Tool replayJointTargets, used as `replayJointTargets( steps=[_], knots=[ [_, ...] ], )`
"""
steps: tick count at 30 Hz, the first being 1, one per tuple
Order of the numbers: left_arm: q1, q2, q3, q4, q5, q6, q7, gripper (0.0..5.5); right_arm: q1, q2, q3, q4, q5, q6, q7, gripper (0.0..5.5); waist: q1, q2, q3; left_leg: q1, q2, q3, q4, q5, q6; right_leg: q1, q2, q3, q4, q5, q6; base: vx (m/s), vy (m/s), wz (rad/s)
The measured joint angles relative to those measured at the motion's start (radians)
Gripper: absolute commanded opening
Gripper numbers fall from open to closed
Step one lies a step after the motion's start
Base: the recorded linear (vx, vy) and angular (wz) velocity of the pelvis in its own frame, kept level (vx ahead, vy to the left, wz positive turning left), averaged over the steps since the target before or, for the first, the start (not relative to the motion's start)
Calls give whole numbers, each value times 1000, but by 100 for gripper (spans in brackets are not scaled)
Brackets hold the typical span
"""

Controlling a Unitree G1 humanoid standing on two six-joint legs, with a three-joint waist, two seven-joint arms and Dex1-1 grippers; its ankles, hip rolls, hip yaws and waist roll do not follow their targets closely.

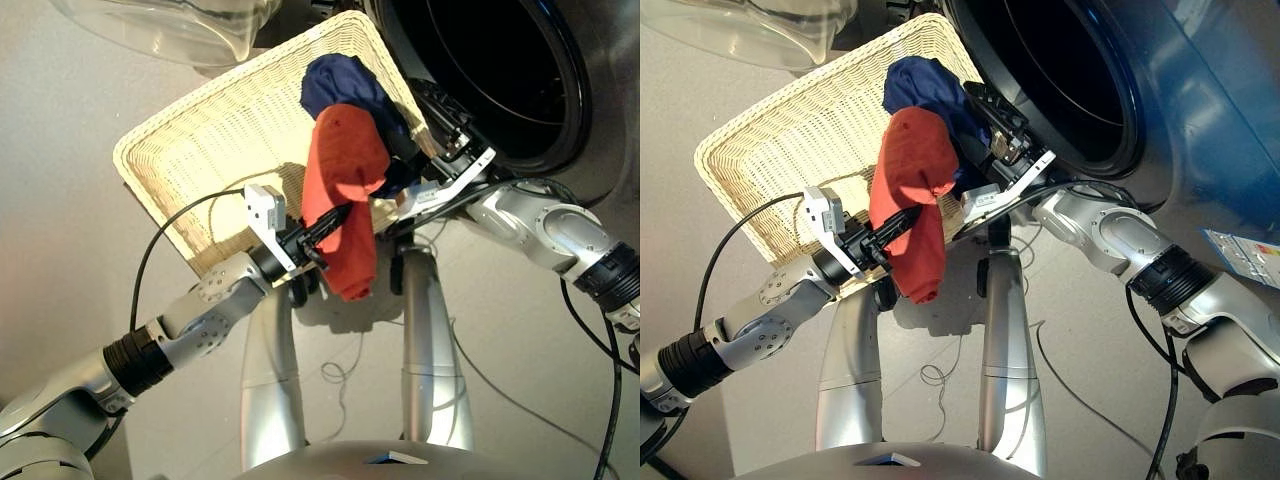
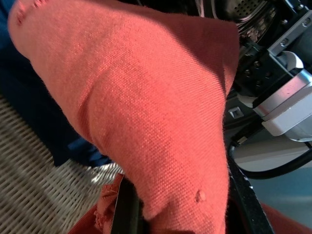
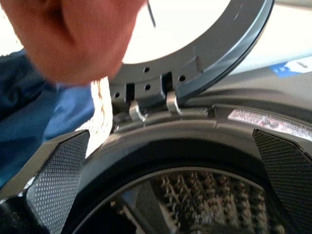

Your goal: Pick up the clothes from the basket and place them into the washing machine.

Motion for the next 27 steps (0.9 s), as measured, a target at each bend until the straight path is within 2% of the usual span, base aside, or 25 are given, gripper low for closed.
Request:
replayJointTargets(
  steps=[4, 8, 13, 17, 21, 27],
  knots=[
    [5, 0, -1, 0, -4, 0, 0, 0, -4, -26, 9, -12, -27, 1, -1, 550, -2, -1, 0, -1, 0, -1, 1, 0, 0, -1, 0, 2, 0, 0, 0, 0, 0, 0],
    [-15, 11, -5, 0, -7, 0, 0, 0, -84, -96, 141, -8, -57, 1, 19, 550, -1, -1, -1, -4, 0, -3, 1, 1, -3, -2, 0, 0, 0, 0, 0, 0, 0, 0],
    [-20, 30, -4, 0, -9, 3, 0, 0, -141, -148, 230, -7, -67, -2, 66, 550, -1, -3, -2, -7, -1, -5, 0, 2, -3, -2, -1, -6, -1, -1, 1, 0, 0, 0],
    [-22, 51, -7, 0, -30, 10, -1, 0, -181, -159, 320, -6, -69, -14, 97, 550, -7, -4, -2, -9, -2, -6, 3, 1, -3, -2, -2, -6, 0, -1, 1, 0, 0, 0],
    [-49, 51, -36, -1, -39, 12, -1, 0, -232, -156, 412, -7, -71, -27, 135, 550, -13, -4, -2, -9, -4, -6, 6, 2, -2, -2, -2, -5, 3, -1, 1, 0, 0, 0],
    [-85, 47, -53, -2, -47, 13, 0, 0, -265, -132, 429, -9, -63, -44, 166, 550, -14, -4, -2, -8, -5, -7, 8, 1, 1, -2, -2, -5, 7, -1, 2, 0, 0, 0]
  ],
)
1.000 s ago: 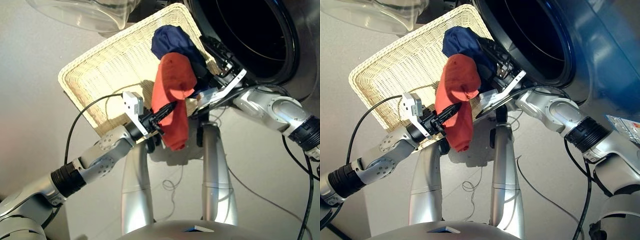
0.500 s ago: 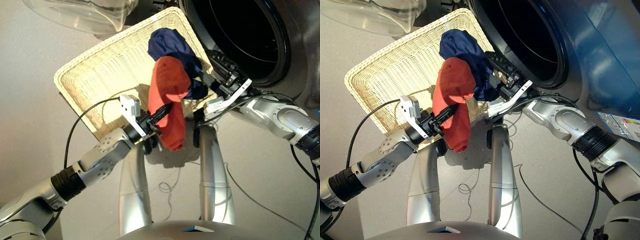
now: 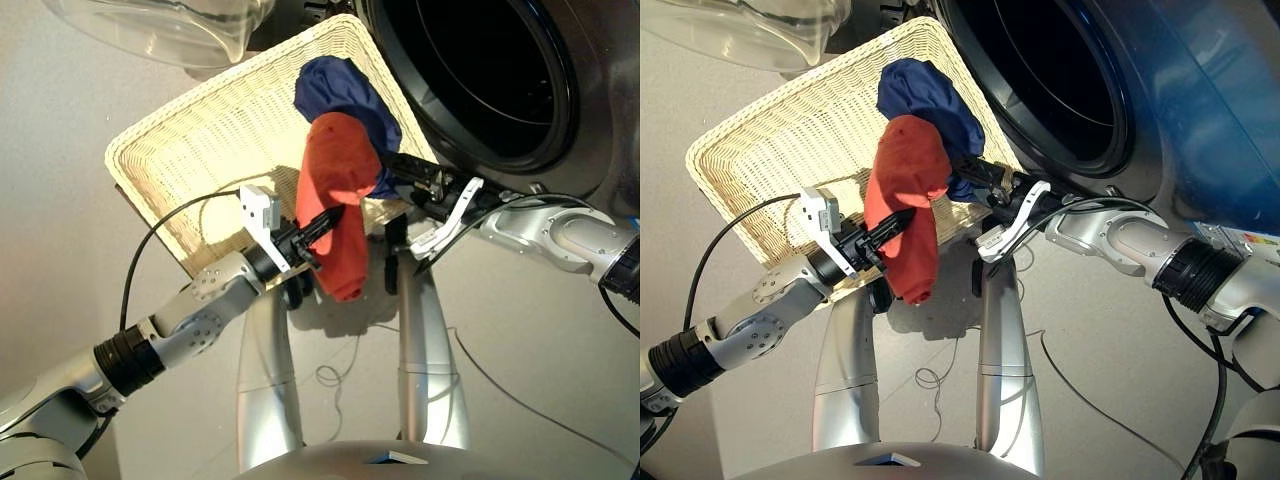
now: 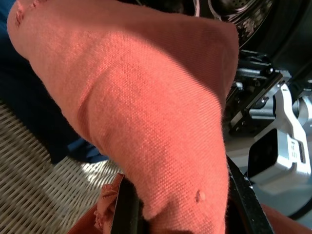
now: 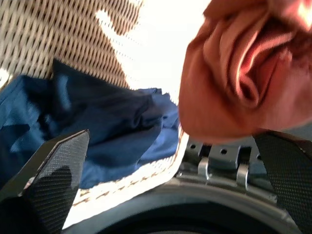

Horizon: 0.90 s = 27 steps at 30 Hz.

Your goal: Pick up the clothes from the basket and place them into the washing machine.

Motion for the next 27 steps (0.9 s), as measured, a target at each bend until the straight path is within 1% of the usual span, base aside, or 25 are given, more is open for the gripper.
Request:
replayJointTargets(
  steps=[4, 12, 14, 18, 25, 26, 27],
  knots=[
    [-10, -25, 0, 0, 0, 0, 8, 0, -3, 45, -49, -16, 2, 3, -3, 550, 1, 0, 0, 1, 0, 0, 0, 2, -3, 0, 1, 0, 0, 0, 0, 0, 0, 0],
    [-15, -105, 0, 0, 0, -1, 27, 0, 5, 143, -154, -30, 28, 9, -43, 550, 8, 0, 0, 3, 0, 3, 0, 1, -2, -1, 2, 2, 1, 0, 0, 0, 0, 0],
    [-15, -118, 1, 0, 0, -1, 33, 0, 11, 165, -165, -30, 32, 21, -56, 550, 9, 0, 0, 3, 0, 4, -1, 1, -2, -2, 2, 3, 1, -1, 0, 0, 0, 0],
    [-15, -143, 1, 0, 0, -1, 37, 0, 35, 180, -196, -37, 49, 24, -70, 550, 17, 0, 0, 3, 0, 6, -1, 1, -2, -4, 2, 6, 2, -1, 0, 0, 0, 0],
    [-15, -176, -8, 2, 0, -1, 45, 0, 41, 213, -208, -38, 49, 27, -83, 550, 27, 0, 0, 4, 0, 8, -2, 0, 0, -4, 3, 6, 2, -1, 0, 0, 0, 0],
    [-15, -176, -9, 2, 0, -1, 45, 0, 41, 214, -208, -37, 49, 28, -83, 494, 28, 0, 0, 4, 0, 9, -2, 0, 0, -4, 3, 7, 2, 0, 0, 0, 0, 0],
    [-15, -176, -9, 2, 0, -1, 45, 0, 41, 216, -208, -37, 49, 28, -83, 194, 28, 0, 0, 5, 0, 9, -2, 0, 0, -4, 3, 7, 2, 0, 0, 0, 0, 0]
  ],
)
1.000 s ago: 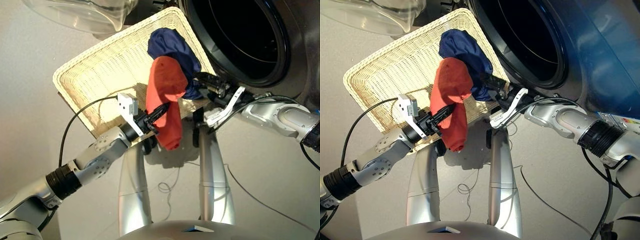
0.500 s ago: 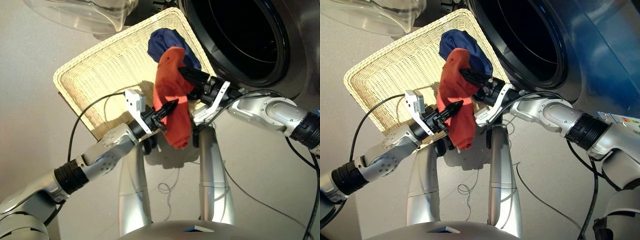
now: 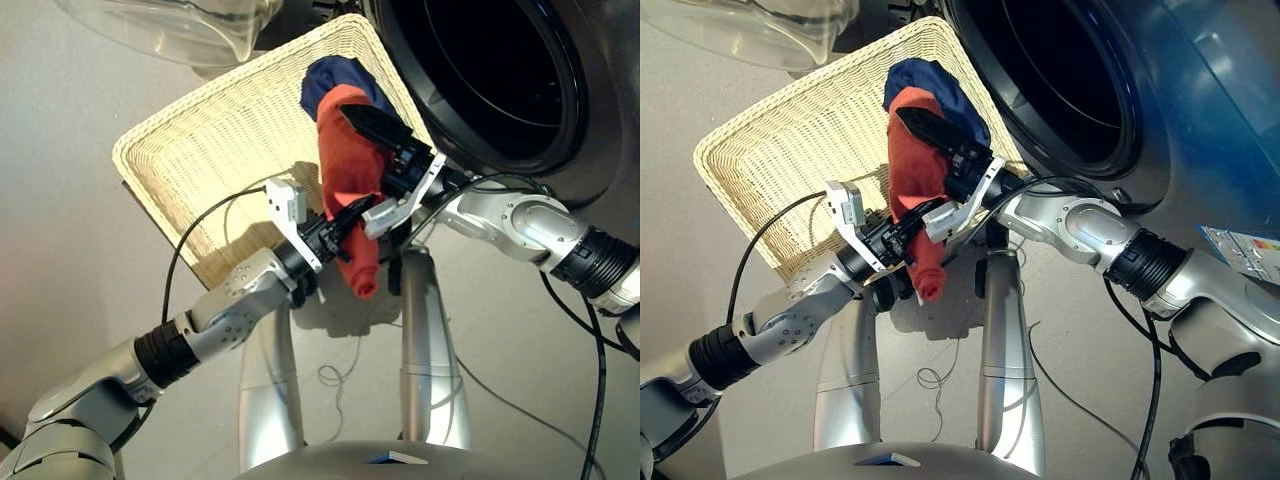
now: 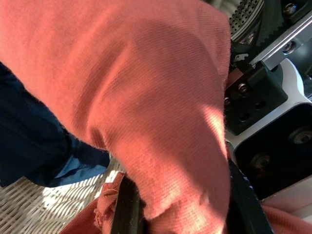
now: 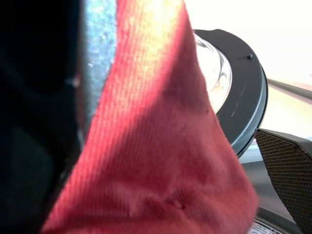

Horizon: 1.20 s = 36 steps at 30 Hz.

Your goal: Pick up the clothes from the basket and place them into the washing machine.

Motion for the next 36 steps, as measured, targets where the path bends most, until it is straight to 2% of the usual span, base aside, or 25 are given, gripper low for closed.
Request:
replayJointTargets(
  steps=[1, 18, 26, 27, 34, 36],
  knots=[
    [0, 0, 0, 0, 0, 0, 0, 0, 0, 1, 0, 0, 0, 0, 0, 0, 0, 0, 0, 0, 0, 0, 0, 0, 0, 0, 0, 0, 0, 0, 0, 0, 0, 0],
    [0, 11, 0, 0, 0, -1, 0, 0, 37, -6, -7, 0, 56, 0, 1, 0, 2, 0, 0, 2, 0, 1, -2, 0, 0, 0, -1, 1, 0, 0, 0, 0, 0, 0],
    [4, -1, 6, 0, 22, -1, 12, 0, 151, 24, -89, 0, 138, -3, -4, 0, 3, 0, 1, 1, 0, 0, -3, 0, 0, 1, -3, 0, 0, -1, 0, 0, 0, 0],
    [6, -6, 13, 0, 38, -1, 22, 550, 168, 32, -107, 0, 139, -3, -10, 0, 4, 0, 1, 1, 0, 0, -3, 0, 0, 1, -3, 0, 0, -1, 0, 0, 0, 0],
    [49, -59, 141, 1, 162, -31, 117, 550, 305, 115, -293, 57, 257, -1, -108, 0, 4, -2, 2, 1, -3, -2, 0, 0, 0, 1, -6, 0, 6, -4, 0, 0, 0, 0],
    [79, -91, 208, 1, 243, -49, 145, 550, 341, 175, -371, 105, 351, -2, -147, 0, 2, -5, 4, 1, -3, -4, 0, 0, 0, 1, -10, -2, 9, -6, -1, 0, 0, 0]
  ],
)
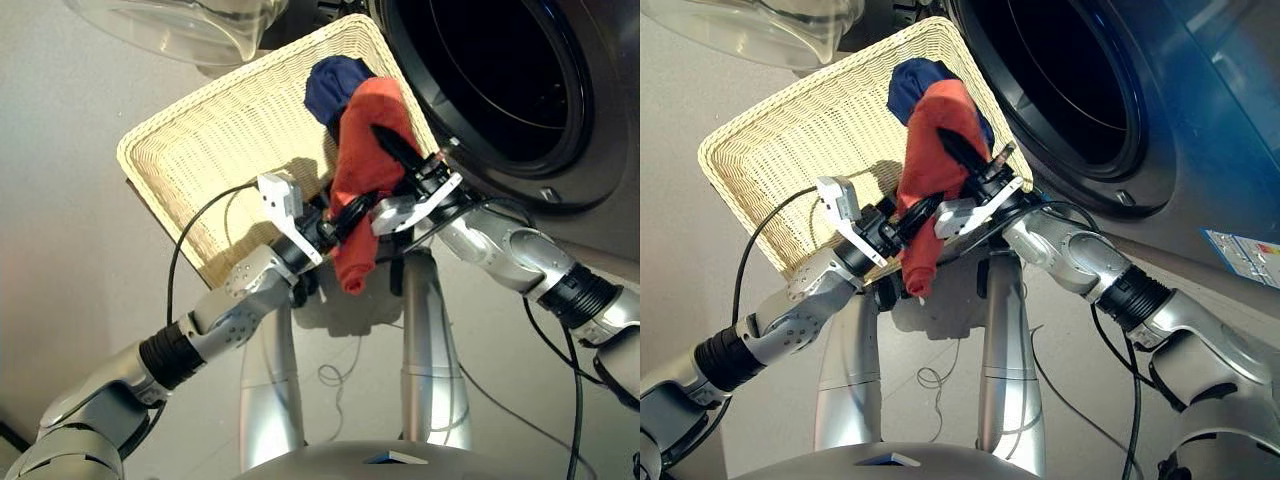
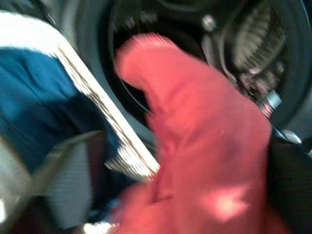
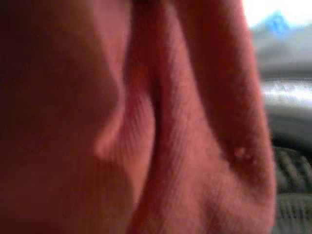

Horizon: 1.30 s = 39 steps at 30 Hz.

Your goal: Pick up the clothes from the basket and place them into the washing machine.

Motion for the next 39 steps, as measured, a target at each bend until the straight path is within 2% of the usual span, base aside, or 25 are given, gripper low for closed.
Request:
replayJointTargets(
  steps=[1, 3, 5, 8, 11, 15, 20, 23, 26, 30, 34, 39],
  knots=[
    [26, -19, 30, 4, 33, -11, 12, 550, 5, 30, -28, 27, 54, -8, -13, 0, 7, -2, 2, 0, 0, 0, 1, 1, -2, 0, 0, 0, 2, 0, 0, 0, 0, 0],
    [75, -55, 77, 13, 65, -29, 34, 550, 13, 90, -94, 71, 179, -10, -42, 0, 2, -5, 4, 0, -1, -2, 2, 0, -1, 0, -1, -1, 6, -3, -1, 0, 0, 0],
    [106, -69, 88, 26, 83, -38, 45, 550, 10, 141, -140, 108, 322, -30, -62, 0, 4, -10, 7, 1, -1, -3, 3, 0, -1, -1, -2, -3, 10, -5, -3, 0, 0, 0],
    [189, -71, 118, 28, 139, -38, 55, 550, -7, 179, -189, 145, 496, -76, -80, 0, 23, -16, 15, -3, -2, -10, 4, 0, -2, -1, -3, -9, 13, -7, -5, 0, 0, 0],
    [241, -80, 154, 28, 151, -40, 54, 550, -40, 194, -227, 165, 599, -111, -102, 0, 27, -18, 19, -9, -7, -21, 6, 1, -4, -1, -8, -19, 15, -11, -8, 0, 0, 0],
    [266, -87, 177, 28, 149, -41, 50, 550, -147, 220, -304, 225, 684, -166, -146, 0, 32, -29, 48, -9, -14, -24, 9, 3, -8, -1, -10, -21, 25, -17, -8, 0, 0, 0],
    [275, -93, 196, 24, 140, -41, 30, 550, -272, 246, -346, 392, 820, -223, -196, 0, 62, -30, 56, -9, -16, -25, 8, 3, -11, -1, -12, -22, 26, -20, -8, 0, 0, 0],
    [277, -109, 201, 24, 120, -41, 13, 550, -357, 246, -364, 528, 897, -231, -199, 0, 81, -30, 59, -10, -17, -26, 8, 3, -12, -1, -13, -23, 26, -21, -7, 0, 0, 0],
    [288, -108, 201, 23, 106, -41, -7, 550, -478, 242, -359, 717, 921, -246, -204, 0, 87, -29, 65, -11, -22, -27, 9, 5, -11, 0, -20, -23, 28, -22, -6, 0, 0, 0],
    [282, -107, 181, 22, 102, -41, -26, 550, -622, 181, -327, 975, 935, -241, -207, 0, 104, -28, 69, -14, -32, -28, 8, 7, -7, 0, -29, -24, 27, -24, -2, 0, 0, 0],
    [280, -108, 162, 20, 102, -42, -30, 550, -705, 118, -376, 1162, 1074, -224, -203, 0, 131, -27, 74, -15, -39, -28, 3, 8, -5, 1, -36, -26, 26, -27, 2, 0, 0, 0],
    [278, -109, 162, 20, 102, -42, -35, 550, -750, 53, -428, 1312, 1261, -213, -168, 0, 132, -24, 78, -14, -46, -31, -1, 11, -4, 6, -44, -31, 28, -28, 4, 0, 0, 0]
  ],
)
